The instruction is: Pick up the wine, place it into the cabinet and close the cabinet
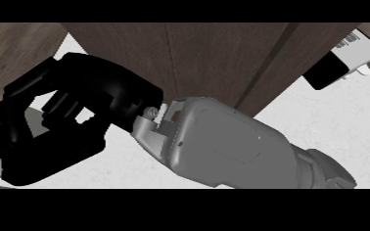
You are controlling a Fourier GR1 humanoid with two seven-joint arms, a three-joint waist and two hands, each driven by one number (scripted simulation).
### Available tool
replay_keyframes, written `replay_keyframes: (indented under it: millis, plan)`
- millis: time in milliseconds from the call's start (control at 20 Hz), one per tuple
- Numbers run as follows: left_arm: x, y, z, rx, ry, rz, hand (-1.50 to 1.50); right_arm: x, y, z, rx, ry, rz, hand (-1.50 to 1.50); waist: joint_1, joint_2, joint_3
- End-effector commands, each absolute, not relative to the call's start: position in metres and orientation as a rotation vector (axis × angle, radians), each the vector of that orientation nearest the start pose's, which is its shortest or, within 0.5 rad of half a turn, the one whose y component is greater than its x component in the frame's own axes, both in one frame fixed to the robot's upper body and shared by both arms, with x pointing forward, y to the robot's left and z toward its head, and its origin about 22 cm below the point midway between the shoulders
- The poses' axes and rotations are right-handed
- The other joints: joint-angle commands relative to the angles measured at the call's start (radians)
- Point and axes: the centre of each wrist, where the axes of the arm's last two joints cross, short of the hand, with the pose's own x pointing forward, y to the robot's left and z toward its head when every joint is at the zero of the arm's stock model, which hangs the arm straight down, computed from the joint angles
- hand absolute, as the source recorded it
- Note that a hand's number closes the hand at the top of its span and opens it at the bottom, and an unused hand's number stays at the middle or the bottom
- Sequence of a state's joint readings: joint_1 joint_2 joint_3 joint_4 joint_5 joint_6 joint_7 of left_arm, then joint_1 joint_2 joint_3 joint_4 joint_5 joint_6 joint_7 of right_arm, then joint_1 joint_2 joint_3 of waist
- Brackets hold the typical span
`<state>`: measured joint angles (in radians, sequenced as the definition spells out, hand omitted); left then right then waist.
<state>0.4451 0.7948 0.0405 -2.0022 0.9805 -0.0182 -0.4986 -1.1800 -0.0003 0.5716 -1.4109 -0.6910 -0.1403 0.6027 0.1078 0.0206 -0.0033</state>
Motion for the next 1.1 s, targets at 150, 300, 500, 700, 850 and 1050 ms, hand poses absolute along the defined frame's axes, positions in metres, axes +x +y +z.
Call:
replay_keyframes:
  millis: [150,300,500,700,850,1050]
  plan:
    - [0.142,0.375,0.103,-0.189,-1.985,0.178,-1.50,0.343,0.040,0.243,0.860,-1.254,0.805,1.50,-0.028,-0.007,0.001]
    - [0.149,0.378,0.107,-0.184,-1.987,0.177,-1.50,0.367,0.035,0.244,0.750,-1.397,0.757,1.50,-0.050,-0.003,0.001]
    - [0.147,0.388,0.105,-0.156,-1.994,0.193,-1.50,0.396,0.016,0.225,0.682,-1.455,0.666,1.50,-0.057,-0.003,0.001]
    - [0.142,0.387,0.127,-0.180,-1.978,0.127,-1.50,0.418,-0.022,0.223,0.601,-1.495,0.582,1.50,-0.039,-0.003,0.003]
    - [0.148,0.376,0.126,-0.233,-1.983,0.142,-1.50,0.421,-0.030,0.211,0.592,-1.503,0.578,1.50,-0.063,0.005,0.003]
    - [0.149,0.375,0.124,-0.283,-1.956,0.151,-1.50,0.428,-0.049,0.208,0.597,-1.519,0.533,1.50,-0.081,0.007,0.002]
